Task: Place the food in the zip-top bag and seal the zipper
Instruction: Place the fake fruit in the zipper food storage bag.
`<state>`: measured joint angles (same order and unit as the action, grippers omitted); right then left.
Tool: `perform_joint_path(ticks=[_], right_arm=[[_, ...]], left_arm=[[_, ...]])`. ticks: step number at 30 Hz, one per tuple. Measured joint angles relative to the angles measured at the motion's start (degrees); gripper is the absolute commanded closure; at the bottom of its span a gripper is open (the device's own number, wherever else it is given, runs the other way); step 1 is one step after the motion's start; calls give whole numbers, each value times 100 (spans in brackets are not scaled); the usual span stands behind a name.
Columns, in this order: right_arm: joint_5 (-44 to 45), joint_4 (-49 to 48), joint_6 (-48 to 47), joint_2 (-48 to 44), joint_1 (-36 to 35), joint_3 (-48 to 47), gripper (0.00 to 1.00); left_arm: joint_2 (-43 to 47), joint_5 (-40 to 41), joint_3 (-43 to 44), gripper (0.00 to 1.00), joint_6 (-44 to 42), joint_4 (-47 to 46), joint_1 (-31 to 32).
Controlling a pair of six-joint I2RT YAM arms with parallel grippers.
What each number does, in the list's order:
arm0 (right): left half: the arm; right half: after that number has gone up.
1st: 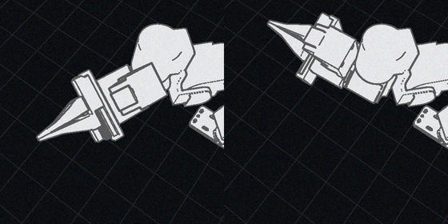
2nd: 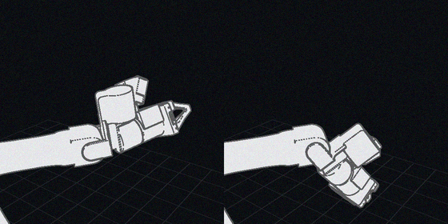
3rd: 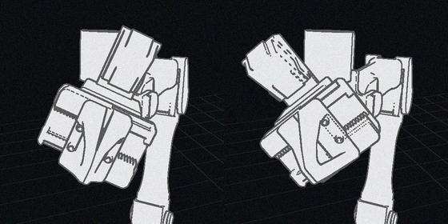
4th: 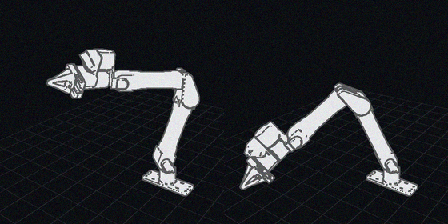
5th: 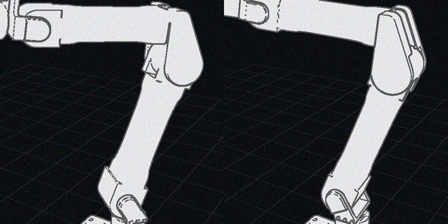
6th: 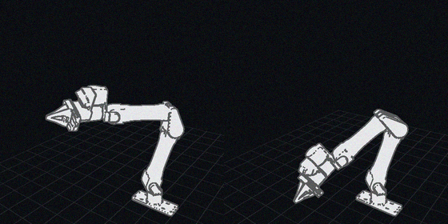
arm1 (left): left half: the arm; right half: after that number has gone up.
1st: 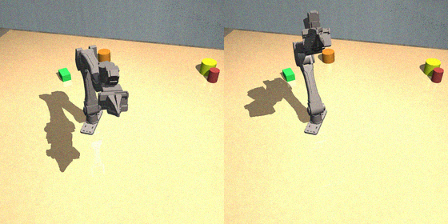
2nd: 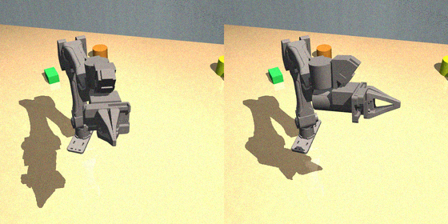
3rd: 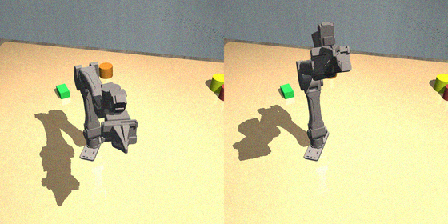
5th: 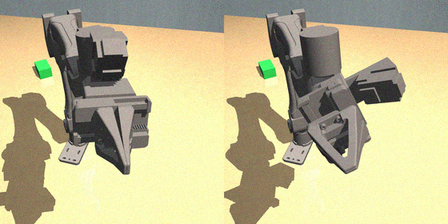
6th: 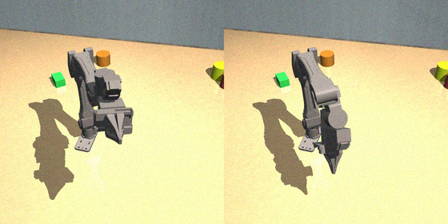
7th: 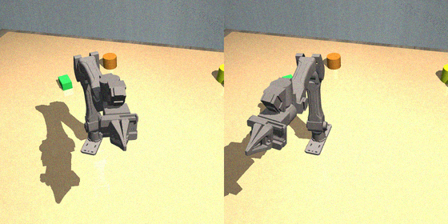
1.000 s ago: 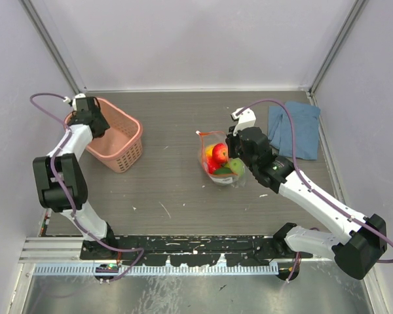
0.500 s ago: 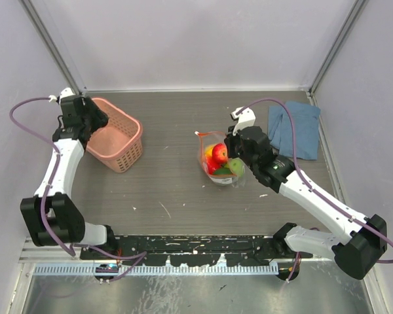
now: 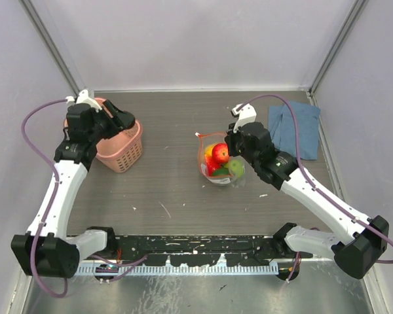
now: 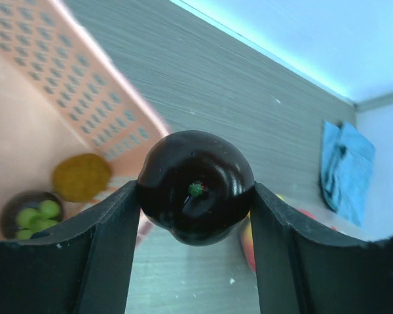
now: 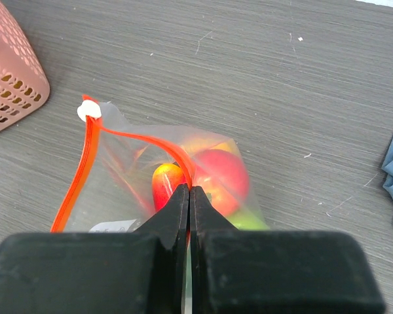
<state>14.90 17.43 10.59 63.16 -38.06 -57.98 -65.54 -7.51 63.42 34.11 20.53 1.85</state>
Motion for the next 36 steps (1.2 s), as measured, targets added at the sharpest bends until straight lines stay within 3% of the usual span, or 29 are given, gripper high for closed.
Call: perform_joint_path(ticks=[7, 12, 23, 36], right_arm=[[0, 190, -37, 98, 0, -162, 100], [-2, 205, -37, 109, 0, -164, 100], [-9, 238, -37, 142, 2, -190, 100], [-70, 240, -31, 138, 4, -190, 100]], left_arm=[[459, -317, -109, 64, 138, -76, 992], [518, -345, -269, 64, 195, -330, 2063], [-61, -13, -295, 61, -111, -1102, 4190], [-1512, 662, 352, 58, -872, -1386, 5023]])
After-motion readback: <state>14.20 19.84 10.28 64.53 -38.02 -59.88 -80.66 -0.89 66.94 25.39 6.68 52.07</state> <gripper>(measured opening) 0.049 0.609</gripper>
